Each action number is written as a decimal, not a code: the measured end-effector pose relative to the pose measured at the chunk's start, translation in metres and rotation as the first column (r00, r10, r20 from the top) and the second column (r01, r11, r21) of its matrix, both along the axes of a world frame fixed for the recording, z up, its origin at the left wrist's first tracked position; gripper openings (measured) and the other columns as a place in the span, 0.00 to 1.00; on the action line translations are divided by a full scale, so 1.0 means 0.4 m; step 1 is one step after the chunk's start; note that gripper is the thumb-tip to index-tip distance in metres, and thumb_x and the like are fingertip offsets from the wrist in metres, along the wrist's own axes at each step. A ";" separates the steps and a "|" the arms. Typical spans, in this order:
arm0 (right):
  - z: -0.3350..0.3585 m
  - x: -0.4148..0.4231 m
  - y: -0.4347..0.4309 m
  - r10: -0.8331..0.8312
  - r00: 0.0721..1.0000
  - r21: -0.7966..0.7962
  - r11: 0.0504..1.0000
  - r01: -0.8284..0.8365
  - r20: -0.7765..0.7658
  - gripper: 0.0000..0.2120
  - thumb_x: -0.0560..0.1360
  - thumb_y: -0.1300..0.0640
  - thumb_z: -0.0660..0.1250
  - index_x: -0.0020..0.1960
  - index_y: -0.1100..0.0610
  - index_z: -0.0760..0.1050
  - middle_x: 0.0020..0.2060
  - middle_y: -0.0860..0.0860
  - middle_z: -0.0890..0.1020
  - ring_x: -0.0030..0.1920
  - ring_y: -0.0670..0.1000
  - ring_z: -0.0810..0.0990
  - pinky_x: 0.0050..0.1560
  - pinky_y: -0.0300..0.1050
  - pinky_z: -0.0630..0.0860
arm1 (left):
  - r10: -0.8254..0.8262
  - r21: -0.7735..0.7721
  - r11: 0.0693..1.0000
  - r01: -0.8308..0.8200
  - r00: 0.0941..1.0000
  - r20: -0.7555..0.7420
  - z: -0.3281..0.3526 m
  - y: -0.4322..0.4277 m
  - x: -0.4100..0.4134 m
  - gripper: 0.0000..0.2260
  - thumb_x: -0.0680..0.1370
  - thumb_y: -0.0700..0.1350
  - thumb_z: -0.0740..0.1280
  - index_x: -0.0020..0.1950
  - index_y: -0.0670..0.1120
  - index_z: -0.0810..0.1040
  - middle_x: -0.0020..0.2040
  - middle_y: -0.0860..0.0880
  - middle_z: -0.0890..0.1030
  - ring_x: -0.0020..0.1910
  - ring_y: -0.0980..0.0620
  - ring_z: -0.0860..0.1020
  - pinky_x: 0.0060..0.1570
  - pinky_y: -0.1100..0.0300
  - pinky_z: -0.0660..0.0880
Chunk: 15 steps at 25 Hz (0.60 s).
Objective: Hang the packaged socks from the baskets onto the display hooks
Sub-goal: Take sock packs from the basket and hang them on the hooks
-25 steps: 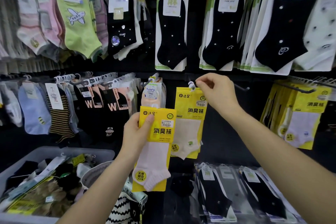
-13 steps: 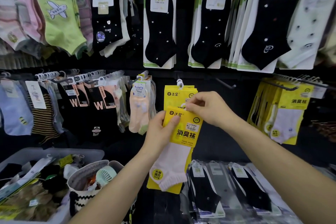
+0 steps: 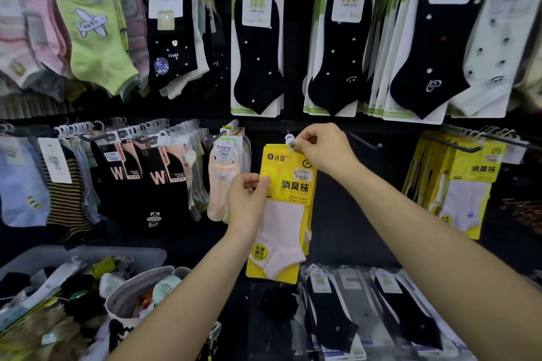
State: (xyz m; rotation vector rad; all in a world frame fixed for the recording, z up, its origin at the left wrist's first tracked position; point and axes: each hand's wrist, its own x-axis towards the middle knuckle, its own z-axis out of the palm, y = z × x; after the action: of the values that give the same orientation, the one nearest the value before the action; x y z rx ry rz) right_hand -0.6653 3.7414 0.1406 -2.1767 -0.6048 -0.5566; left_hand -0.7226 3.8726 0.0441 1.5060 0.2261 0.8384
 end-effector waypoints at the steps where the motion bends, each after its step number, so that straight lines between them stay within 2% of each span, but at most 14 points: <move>1: -0.002 0.008 0.003 -0.005 1.000 -0.013 1.000 0.005 -0.002 0.06 0.75 0.51 0.67 0.42 0.52 0.80 0.37 0.43 0.77 0.41 0.44 0.76 0.40 0.44 0.76 | 0.021 -0.004 1.000 -0.021 1.000 -0.021 -0.011 0.008 0.002 0.04 0.75 0.44 0.68 0.47 0.47 0.74 0.42 0.54 0.76 0.41 0.59 0.75 0.38 0.68 0.71; 4: -0.001 0.031 0.007 -0.008 0.999 -0.011 1.000 0.008 -0.043 0.06 0.74 0.50 0.67 0.39 0.49 0.79 0.37 0.43 0.78 0.39 0.44 0.76 0.38 0.42 0.75 | -0.008 -0.032 0.999 0.006 0.997 -0.079 -0.034 0.025 0.015 0.08 0.75 0.45 0.68 0.51 0.45 0.73 0.43 0.53 0.76 0.42 0.55 0.74 0.41 0.61 0.72; 7: 0.002 0.049 0.014 -0.026 0.997 -0.012 1.000 0.025 -0.071 0.08 0.74 0.50 0.68 0.36 0.47 0.77 0.37 0.45 0.79 0.38 0.44 0.76 0.38 0.43 0.76 | -0.049 -0.003 0.999 0.049 0.993 -0.112 -0.028 0.024 0.035 0.12 0.75 0.43 0.69 0.56 0.42 0.72 0.45 0.51 0.75 0.44 0.55 0.75 0.42 0.63 0.73; 10: 0.003 0.058 0.021 -0.040 0.997 -0.015 0.999 0.039 -0.062 0.07 0.75 0.51 0.67 0.38 0.48 0.78 0.36 0.43 0.78 0.38 0.44 0.77 0.38 0.43 0.76 | -0.094 0.047 0.994 0.102 0.986 -0.137 -0.014 0.010 0.056 0.15 0.75 0.43 0.68 0.61 0.43 0.71 0.50 0.49 0.76 0.49 0.52 0.76 0.49 0.57 0.76; 13: 0.000 0.059 0.016 -0.027 0.998 -0.001 1.000 0.027 -0.049 0.06 0.74 0.51 0.67 0.39 0.49 0.79 0.36 0.43 0.78 0.39 0.44 0.77 0.38 0.42 0.75 | -0.091 0.091 0.990 0.105 0.985 -0.149 -0.015 -0.005 0.073 0.15 0.76 0.43 0.66 0.62 0.45 0.71 0.50 0.52 0.76 0.50 0.54 0.75 0.51 0.57 0.74; 15: -0.012 0.060 0.006 -0.033 0.999 0.011 0.999 0.033 -0.014 0.04 0.75 0.52 0.67 0.41 0.49 0.79 0.36 0.42 0.77 0.40 0.45 0.76 0.37 0.40 0.73 | -0.084 0.111 0.989 0.103 0.983 -0.160 -0.020 -0.009 0.083 0.16 0.77 0.43 0.66 0.64 0.44 0.71 0.54 0.50 0.77 0.53 0.54 0.74 0.55 0.55 0.74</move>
State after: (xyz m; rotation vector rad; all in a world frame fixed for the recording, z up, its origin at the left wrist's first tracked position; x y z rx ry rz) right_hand -0.6411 3.7440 0.1359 -2.1817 -0.5576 -0.5609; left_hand -0.6894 3.8691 0.0361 1.6828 0.2213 0.6695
